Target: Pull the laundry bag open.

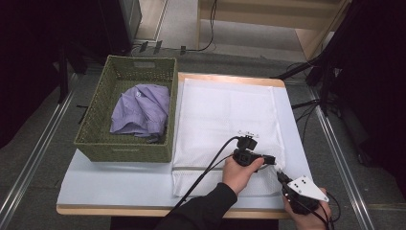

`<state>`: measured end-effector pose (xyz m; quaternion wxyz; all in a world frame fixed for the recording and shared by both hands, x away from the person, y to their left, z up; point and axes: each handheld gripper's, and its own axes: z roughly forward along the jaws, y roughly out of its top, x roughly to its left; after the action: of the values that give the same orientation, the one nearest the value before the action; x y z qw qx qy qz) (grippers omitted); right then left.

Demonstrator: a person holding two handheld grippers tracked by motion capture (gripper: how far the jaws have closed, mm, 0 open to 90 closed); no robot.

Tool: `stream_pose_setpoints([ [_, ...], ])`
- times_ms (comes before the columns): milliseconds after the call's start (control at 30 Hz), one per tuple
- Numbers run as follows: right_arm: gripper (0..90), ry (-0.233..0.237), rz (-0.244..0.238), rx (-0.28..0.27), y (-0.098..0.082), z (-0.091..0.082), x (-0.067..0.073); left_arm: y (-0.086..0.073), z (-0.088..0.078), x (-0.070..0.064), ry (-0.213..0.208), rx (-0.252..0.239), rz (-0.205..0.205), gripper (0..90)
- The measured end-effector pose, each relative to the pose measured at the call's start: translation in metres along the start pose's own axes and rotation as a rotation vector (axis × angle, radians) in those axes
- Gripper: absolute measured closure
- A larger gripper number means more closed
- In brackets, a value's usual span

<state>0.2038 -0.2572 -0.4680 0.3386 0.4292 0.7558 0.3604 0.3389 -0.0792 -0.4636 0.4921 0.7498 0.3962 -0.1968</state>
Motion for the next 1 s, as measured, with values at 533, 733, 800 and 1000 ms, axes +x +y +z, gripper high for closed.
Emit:
stream_pose_setpoints([
  [533, 47.5, 0.118, 0.465, -0.010, 0.004, -0.006, -0.027, -0.006, -0.006, -0.001, -0.015, -0.042, 0.031, 87.9],
  [733, 43.7, 0.246, 0.596, 0.027, 0.004, 0.007, -0.034, -0.009, -0.006, 0.000, -0.012, -0.045, 0.038, 87.9],
  [800, 48.0, 0.261, 0.625, 0.024, 0.004, 0.009, -0.037, -0.011, -0.007, 0.002, -0.011, -0.045, 0.041, 87.9],
  [1000, 70.0, 0.290, 0.649, -0.014, 0.004, 0.009, -0.042, -0.013, -0.005, 0.005, -0.016, -0.031, 0.043, 87.9],
])
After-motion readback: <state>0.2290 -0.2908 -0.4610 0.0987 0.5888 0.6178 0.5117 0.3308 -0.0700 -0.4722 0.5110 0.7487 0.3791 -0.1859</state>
